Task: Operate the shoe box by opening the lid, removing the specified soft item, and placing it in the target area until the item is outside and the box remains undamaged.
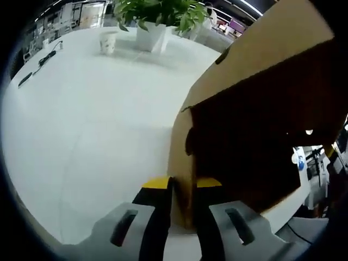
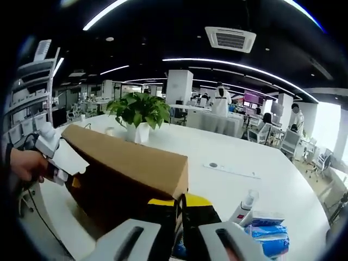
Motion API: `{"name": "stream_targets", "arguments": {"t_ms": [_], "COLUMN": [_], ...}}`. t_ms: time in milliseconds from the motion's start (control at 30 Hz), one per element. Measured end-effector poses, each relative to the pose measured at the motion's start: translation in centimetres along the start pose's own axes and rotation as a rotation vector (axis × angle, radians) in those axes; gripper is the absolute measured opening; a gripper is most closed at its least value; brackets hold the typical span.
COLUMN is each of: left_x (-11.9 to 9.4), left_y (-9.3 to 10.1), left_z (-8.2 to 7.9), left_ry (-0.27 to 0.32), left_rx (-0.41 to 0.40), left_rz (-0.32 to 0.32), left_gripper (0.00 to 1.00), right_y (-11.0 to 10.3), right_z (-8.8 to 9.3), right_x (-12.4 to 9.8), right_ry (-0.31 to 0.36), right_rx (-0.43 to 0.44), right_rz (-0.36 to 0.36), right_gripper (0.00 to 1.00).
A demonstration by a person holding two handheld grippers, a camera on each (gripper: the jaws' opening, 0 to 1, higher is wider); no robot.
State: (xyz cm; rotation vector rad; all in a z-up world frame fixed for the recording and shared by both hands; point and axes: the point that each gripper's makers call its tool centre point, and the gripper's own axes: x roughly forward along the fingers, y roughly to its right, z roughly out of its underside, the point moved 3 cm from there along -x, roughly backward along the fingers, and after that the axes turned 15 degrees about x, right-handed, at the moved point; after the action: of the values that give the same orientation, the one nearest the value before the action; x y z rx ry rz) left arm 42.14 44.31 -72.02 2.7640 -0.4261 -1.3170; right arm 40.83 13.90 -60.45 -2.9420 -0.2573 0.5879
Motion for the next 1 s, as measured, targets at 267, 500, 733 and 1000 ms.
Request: {"name": "stream_targets", "arguments": {"t_ms": [267, 500, 733, 1000], "left_x": [0.0, -0.1, -0.2, -0.4], "left_y": [0.0, 0.0, 0.0, 0.2], "left_z": [0.0, 0.0, -0.2, 0.0], "left_ry": [-0.001, 0.011, 0.024, 0.028], "left_rx": [0.010, 0.031, 0.052, 0.060], "left_rz": [0.017, 0.028, 0.047, 0.075], "left_gripper": [0.14, 0.15, 0.16, 0.19], "right_y": [-0.1, -0.1, -0.2, 0.0], "right_z": [0.4, 0.9, 1.6, 3.2], "right_x": [-0.3, -0.4, -0.5, -0.7], "right_ry": [0.006, 0.001, -0.014, -0.046], "right_rx": [0.006, -0.011, -0.016, 0.005], "right_rz": [-0.010, -0.015, -0.017, -0.016], "right_gripper": [0.00, 0.00, 0.00, 0.00]}}
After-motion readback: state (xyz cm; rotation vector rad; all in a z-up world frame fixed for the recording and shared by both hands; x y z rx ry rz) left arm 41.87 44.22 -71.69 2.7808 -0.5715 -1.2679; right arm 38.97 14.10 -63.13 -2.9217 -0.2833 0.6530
